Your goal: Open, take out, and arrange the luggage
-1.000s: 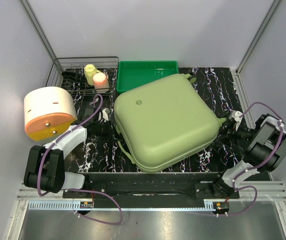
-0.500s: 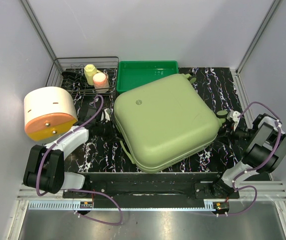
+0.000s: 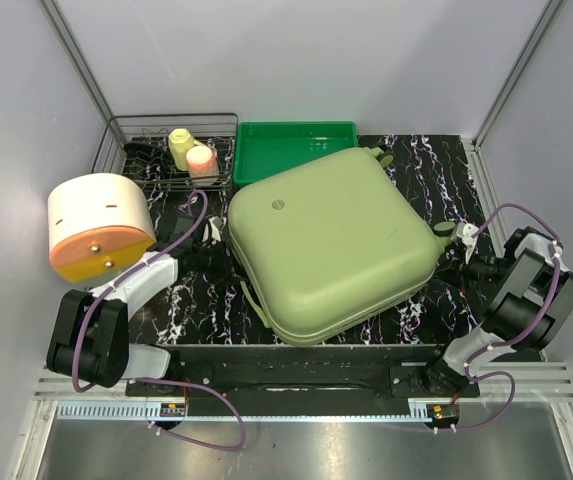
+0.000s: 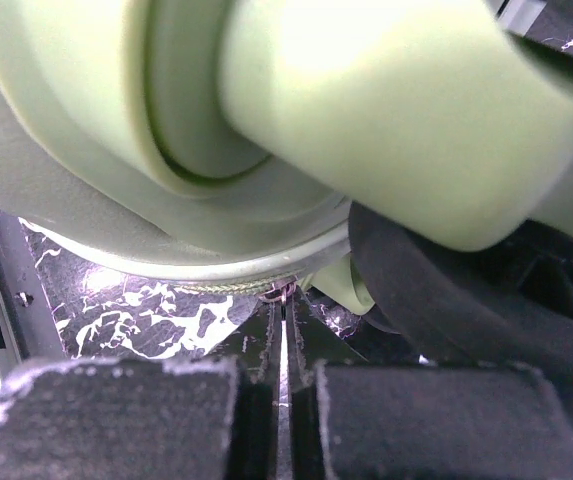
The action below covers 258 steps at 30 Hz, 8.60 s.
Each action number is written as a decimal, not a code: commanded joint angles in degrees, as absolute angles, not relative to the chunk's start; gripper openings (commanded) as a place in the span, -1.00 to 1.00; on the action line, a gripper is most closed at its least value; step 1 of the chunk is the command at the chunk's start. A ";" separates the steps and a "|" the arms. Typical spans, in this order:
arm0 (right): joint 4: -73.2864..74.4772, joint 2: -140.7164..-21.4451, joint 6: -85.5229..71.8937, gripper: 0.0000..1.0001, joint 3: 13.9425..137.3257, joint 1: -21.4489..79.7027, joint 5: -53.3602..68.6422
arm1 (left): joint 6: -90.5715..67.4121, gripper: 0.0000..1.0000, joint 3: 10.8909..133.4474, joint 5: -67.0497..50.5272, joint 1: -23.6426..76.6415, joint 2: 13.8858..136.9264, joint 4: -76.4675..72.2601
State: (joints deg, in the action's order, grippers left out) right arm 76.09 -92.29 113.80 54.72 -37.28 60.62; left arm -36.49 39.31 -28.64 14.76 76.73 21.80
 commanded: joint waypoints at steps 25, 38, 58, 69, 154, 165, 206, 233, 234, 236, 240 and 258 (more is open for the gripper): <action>93.52 -114.07 151.00 -1.00 78.39 -31.46 88.94 | -25.05 -1.00 42.45 -27.16 10.90 83.05 24.26; 93.69 -125.32 148.27 -1.00 92.28 -21.10 94.92 | -21.80 -1.00 48.16 -27.16 10.90 89.91 25.58; 92.99 -127.18 130.99 -0.97 100.63 -22.49 94.57 | -19.69 -1.00 47.11 -26.54 14.40 83.68 25.05; 91.85 -122.17 113.06 0.99 108.53 -29.44 80.08 | -15.39 -0.39 47.55 -26.45 18.89 77.88 27.68; 92.90 -86.92 134.30 0.60 45.88 -14.85 74.79 | 12.57 0.75 86.75 -40.61 7.56 83.76 50.18; 92.90 -90.70 135.27 0.35 45.70 -12.57 77.61 | 12.92 0.74 87.28 -39.90 7.73 85.34 50.10; 92.72 -103.35 129.02 -1.00 62.05 -19.69 84.37 | 26.55 0.92 140.09 -34.47 25.37 112.23 68.83; 86.93 -108.71 121.21 -1.00 68.80 -21.27 83.14 | 11.42 0.72 124.02 -39.02 30.50 120.06 52.82; 88.32 -109.68 121.64 -1.00 69.95 -21.27 83.32 | 11.69 0.68 123.32 -39.37 30.32 119.97 53.17; 92.35 -112.05 125.51 -1.00 71.98 -21.10 83.58 | 13.70 0.64 122.43 -40.68 29.62 120.23 55.10; 92.46 -114.60 119.46 -1.00 76.37 -21.01 83.93 | 17.22 0.57 122.26 -41.75 28.92 120.85 58.88; 91.94 -133.23 86.14 -1.00 103.18 -15.39 83.76 | 21.88 0.50 120.85 -42.45 28.21 122.52 62.93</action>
State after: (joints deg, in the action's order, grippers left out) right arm 85.52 -130.69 88.53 98.32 -15.03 80.29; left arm 19.68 124.03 -44.18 27.75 120.16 48.77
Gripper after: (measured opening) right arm 0.009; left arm 0.764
